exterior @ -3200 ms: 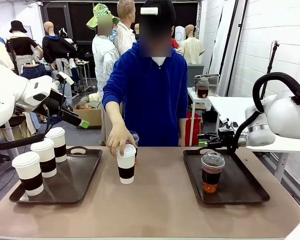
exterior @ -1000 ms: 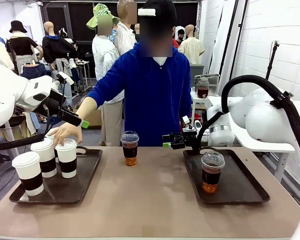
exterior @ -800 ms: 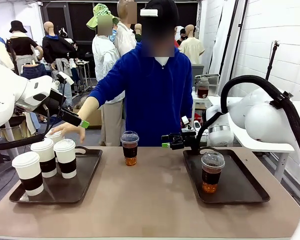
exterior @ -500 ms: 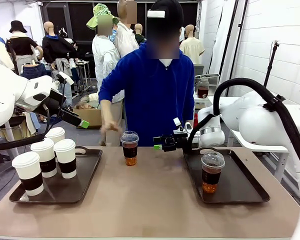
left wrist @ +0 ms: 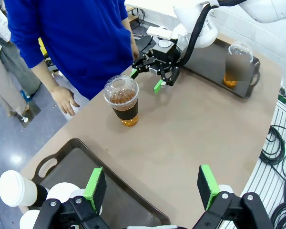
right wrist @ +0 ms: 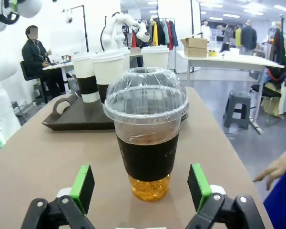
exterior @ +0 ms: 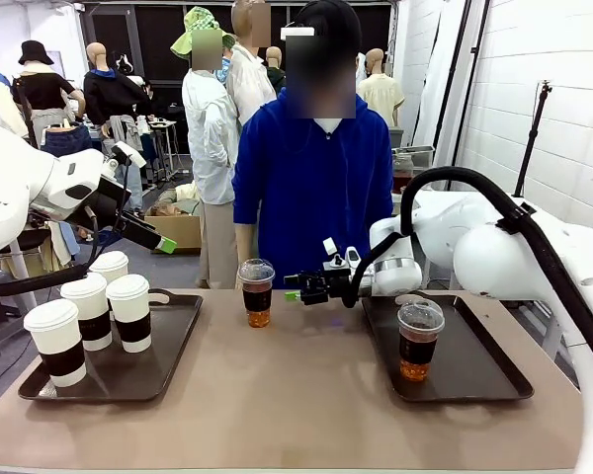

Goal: Distribute the coffee onto the tray.
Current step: Pick up another iced Americano from the middle of the table and place it on the right Handle tray.

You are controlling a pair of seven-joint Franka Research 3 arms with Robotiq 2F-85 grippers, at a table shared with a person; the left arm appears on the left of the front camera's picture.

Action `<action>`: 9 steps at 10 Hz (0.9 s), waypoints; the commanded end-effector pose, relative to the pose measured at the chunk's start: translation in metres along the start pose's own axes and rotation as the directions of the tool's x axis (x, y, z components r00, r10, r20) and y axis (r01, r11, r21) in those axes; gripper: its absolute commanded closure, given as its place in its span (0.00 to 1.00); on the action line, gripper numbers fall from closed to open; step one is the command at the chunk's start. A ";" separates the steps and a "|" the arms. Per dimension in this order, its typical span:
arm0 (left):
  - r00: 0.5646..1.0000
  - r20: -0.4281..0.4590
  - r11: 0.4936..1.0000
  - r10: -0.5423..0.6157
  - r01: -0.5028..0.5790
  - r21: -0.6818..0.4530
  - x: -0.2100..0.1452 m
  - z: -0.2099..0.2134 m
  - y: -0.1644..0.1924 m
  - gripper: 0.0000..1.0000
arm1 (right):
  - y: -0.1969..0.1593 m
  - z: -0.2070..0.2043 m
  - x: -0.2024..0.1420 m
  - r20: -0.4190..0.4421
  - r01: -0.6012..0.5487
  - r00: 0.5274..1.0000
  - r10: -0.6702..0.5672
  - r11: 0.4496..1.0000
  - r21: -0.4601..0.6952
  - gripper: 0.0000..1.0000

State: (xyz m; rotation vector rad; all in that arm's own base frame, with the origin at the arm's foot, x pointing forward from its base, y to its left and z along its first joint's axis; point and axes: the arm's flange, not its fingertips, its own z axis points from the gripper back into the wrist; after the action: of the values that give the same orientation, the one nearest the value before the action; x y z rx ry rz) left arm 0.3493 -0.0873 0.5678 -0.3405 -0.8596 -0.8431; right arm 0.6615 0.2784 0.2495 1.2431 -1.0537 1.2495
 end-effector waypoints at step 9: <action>1.000 0.005 1.000 0.004 -0.004 -0.005 -0.001 0.000 0.001 0.00 | -0.018 -0.047 -0.010 -0.035 0.055 0.998 -0.055 0.998 0.023 0.00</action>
State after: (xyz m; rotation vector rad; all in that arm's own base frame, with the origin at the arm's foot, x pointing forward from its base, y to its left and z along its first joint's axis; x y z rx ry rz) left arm 0.3493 -0.0873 0.5678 -0.3405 -0.8596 -0.8431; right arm 0.6648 0.3190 0.2330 1.2625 -1.0126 1.2401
